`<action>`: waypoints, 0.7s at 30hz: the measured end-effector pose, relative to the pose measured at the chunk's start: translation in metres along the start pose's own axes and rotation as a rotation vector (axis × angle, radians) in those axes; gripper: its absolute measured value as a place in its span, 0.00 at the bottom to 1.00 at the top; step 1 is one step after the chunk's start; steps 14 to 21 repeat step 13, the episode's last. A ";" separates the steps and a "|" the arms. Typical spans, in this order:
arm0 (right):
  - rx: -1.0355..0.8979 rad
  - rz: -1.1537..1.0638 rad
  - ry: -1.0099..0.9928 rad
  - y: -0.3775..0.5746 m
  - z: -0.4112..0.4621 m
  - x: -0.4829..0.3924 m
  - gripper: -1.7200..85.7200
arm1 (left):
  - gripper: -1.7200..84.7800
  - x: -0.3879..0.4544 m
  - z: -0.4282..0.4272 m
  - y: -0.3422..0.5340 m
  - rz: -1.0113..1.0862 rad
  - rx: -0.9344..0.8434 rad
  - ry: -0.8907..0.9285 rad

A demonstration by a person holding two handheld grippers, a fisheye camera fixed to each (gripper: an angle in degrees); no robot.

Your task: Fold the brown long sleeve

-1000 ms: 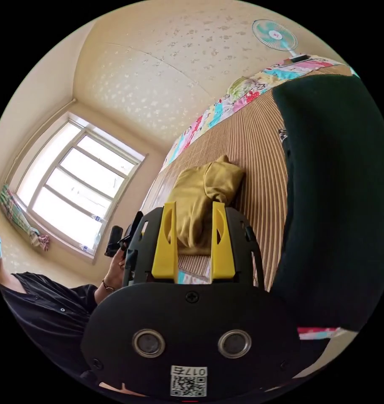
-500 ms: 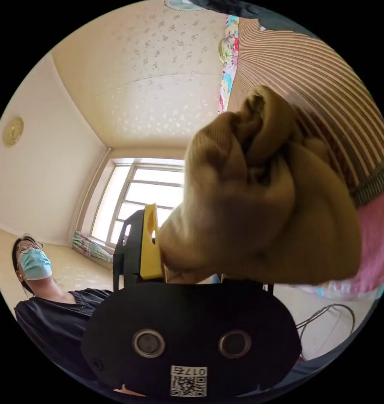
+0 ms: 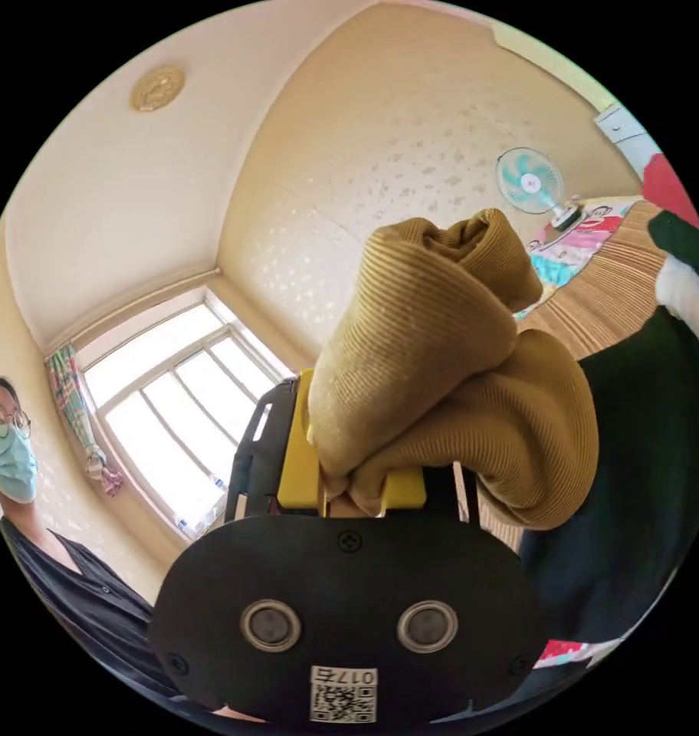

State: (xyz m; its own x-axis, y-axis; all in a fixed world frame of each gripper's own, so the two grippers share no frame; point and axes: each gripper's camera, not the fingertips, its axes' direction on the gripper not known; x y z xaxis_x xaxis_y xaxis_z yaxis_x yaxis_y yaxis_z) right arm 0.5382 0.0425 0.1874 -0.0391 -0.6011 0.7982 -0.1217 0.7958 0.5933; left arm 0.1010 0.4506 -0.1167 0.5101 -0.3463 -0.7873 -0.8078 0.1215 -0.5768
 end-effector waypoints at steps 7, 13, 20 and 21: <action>0.030 0.406 0.423 0.101 -0.134 0.091 0.14 | 0.13 -0.036 -0.043 0.017 -0.088 0.138 -0.188; -0.026 0.347 0.472 0.170 -0.181 0.053 0.06 | 0.16 -0.091 -0.152 0.005 -0.226 0.398 -0.668; -0.026 0.347 0.472 0.170 -0.181 0.053 0.06 | 0.16 -0.091 -0.152 0.005 -0.226 0.398 -0.668; -0.026 0.347 0.472 0.170 -0.181 0.053 0.06 | 0.16 -0.091 -0.152 0.005 -0.226 0.398 -0.668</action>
